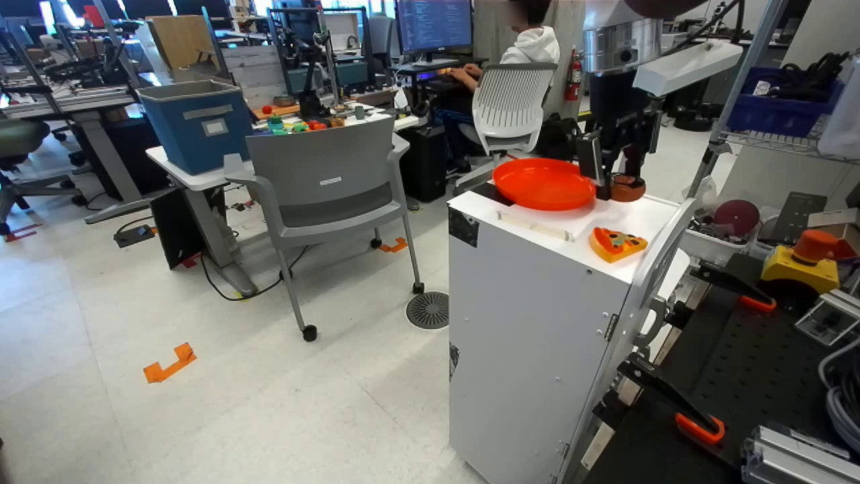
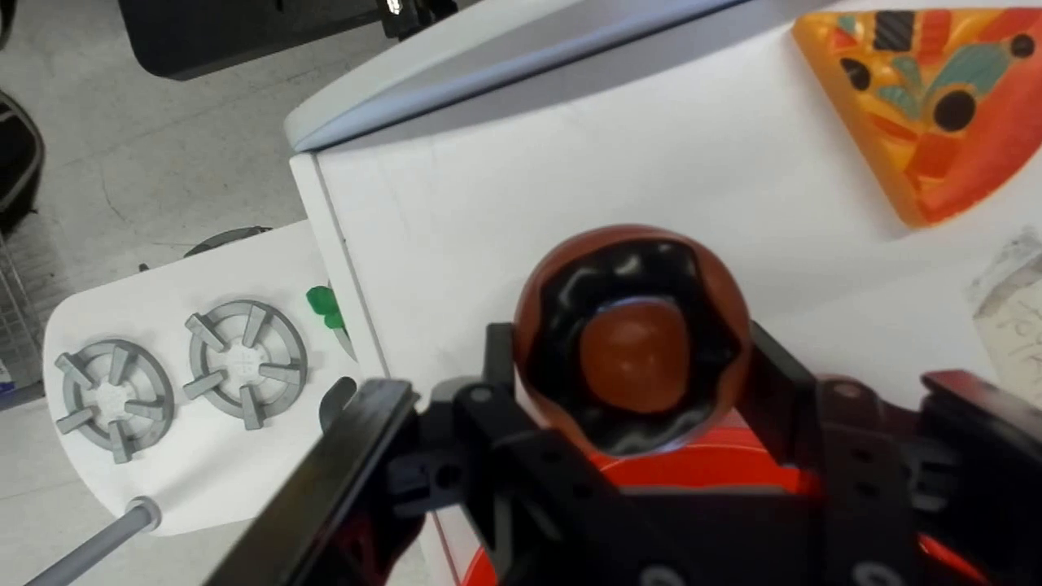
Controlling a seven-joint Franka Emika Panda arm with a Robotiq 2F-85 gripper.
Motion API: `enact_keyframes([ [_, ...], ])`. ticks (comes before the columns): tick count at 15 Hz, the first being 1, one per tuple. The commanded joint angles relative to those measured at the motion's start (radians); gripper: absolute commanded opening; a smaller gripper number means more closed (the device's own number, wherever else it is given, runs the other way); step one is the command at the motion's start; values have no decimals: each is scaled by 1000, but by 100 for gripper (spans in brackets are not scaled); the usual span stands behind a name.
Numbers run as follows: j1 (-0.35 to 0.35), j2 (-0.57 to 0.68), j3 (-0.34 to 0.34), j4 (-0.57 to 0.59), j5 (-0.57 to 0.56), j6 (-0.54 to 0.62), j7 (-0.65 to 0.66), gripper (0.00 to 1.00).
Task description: Remove the donut from the plate
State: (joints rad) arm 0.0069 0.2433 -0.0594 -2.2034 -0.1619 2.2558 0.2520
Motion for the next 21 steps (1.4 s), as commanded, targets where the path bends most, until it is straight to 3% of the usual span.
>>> enact_keyframes([
  [1,11,35,-13,36,-40,-24,31,40],
  [3,12,43,-14,41,-39,-23,32,40],
  [4,12,46,-15,42,-40,-21,33,58],
  [5,14,48,-16,42,-42,-20,35,90],
  [7,15,50,-19,43,-46,-14,39,98],
  [16,14,49,-18,49,-37,-16,36,100],
  [21,10,-14,-12,8,-15,9,44,100],
])
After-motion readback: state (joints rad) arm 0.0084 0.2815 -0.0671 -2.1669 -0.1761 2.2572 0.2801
